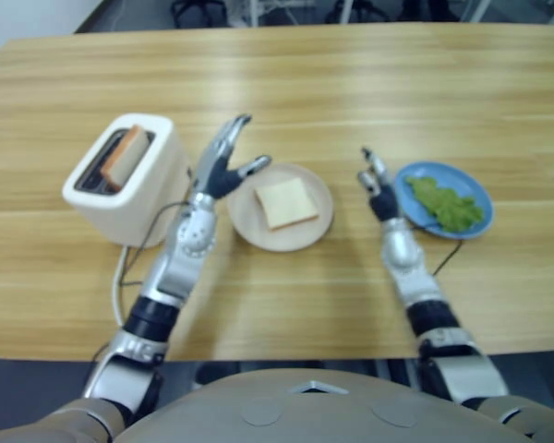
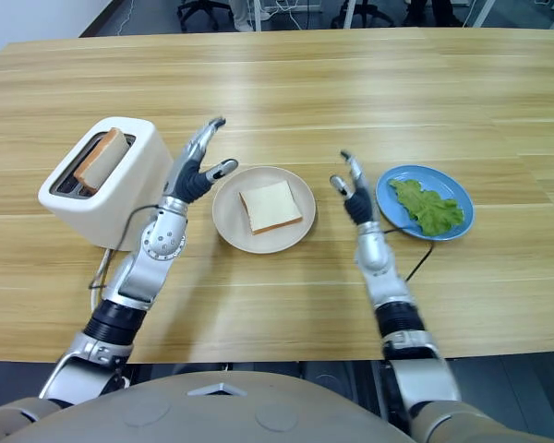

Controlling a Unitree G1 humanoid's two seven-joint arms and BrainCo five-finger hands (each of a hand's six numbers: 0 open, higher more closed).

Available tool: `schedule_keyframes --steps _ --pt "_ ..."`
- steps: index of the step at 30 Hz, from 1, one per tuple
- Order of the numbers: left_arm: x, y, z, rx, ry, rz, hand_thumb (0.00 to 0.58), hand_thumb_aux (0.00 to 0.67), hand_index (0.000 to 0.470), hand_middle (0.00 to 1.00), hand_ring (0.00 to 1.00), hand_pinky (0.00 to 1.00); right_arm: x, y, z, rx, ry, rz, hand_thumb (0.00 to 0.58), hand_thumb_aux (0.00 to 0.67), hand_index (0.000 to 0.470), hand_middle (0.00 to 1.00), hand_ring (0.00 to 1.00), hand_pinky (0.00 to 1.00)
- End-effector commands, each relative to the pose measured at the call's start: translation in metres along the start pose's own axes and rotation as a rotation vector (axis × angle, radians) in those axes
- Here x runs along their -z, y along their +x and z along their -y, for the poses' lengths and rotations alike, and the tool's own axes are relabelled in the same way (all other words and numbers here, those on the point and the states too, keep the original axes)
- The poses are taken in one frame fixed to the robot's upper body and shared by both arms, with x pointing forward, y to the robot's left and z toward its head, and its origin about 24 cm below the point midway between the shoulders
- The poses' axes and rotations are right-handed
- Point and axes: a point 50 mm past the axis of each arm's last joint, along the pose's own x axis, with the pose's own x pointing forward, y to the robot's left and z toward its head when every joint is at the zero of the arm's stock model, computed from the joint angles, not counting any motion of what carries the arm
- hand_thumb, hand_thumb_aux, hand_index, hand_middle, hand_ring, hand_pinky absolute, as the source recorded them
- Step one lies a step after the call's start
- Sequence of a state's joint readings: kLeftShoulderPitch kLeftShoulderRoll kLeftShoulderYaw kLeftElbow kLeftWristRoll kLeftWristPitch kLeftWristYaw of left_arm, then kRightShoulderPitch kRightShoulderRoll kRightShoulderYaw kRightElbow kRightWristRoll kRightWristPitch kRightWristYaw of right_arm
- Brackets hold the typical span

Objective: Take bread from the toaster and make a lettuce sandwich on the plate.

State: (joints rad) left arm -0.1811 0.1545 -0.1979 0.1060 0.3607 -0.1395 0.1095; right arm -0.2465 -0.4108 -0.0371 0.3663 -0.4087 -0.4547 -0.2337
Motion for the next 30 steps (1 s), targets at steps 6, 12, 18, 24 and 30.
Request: schedule_keyframes --steps 6,12,18,24,30 --pt "0.029 -0.017 0.006 -0.047 -0.216 -0.054 0.000 0.000 0.000 0.00 0.00 0.00 0.039 0.012 0.075 -0.120 -0.978 -0.104 0.000 0.000 0.000 0.00 0.00 0.00" --pt "0.027 -0.017 0.010 -0.027 -0.200 -0.046 0.000 0.000 0.000 0.00 0.00 0.00 0.088 0.001 0.086 -0.299 -1.174 -0.279 0.000 0.000 0.000 0.00 0.00 0.00" --pt "0.025 -0.019 0.015 -0.003 -0.197 -0.045 0.000 0.000 0.000 0.00 0.00 0.00 0.108 -0.009 0.086 -0.402 -1.237 -0.345 0.000 0.000 0.000 0.00 0.00 0.00" --pt "0.026 -0.021 0.016 0.004 -0.197 -0.057 0.000 0.000 0.000 0.00 0.00 0.00 0.115 -0.015 0.082 -0.452 -1.252 -0.365 0.000 0.000 0.000 0.00 0.00 0.00" --pt "0.027 -0.022 0.018 0.010 -0.190 -0.064 0.000 0.000 0.000 0.00 0.00 0.00 0.120 -0.020 0.077 -0.493 -1.255 -0.375 0.000 0.000 0.000 0.00 0.00 0.00"
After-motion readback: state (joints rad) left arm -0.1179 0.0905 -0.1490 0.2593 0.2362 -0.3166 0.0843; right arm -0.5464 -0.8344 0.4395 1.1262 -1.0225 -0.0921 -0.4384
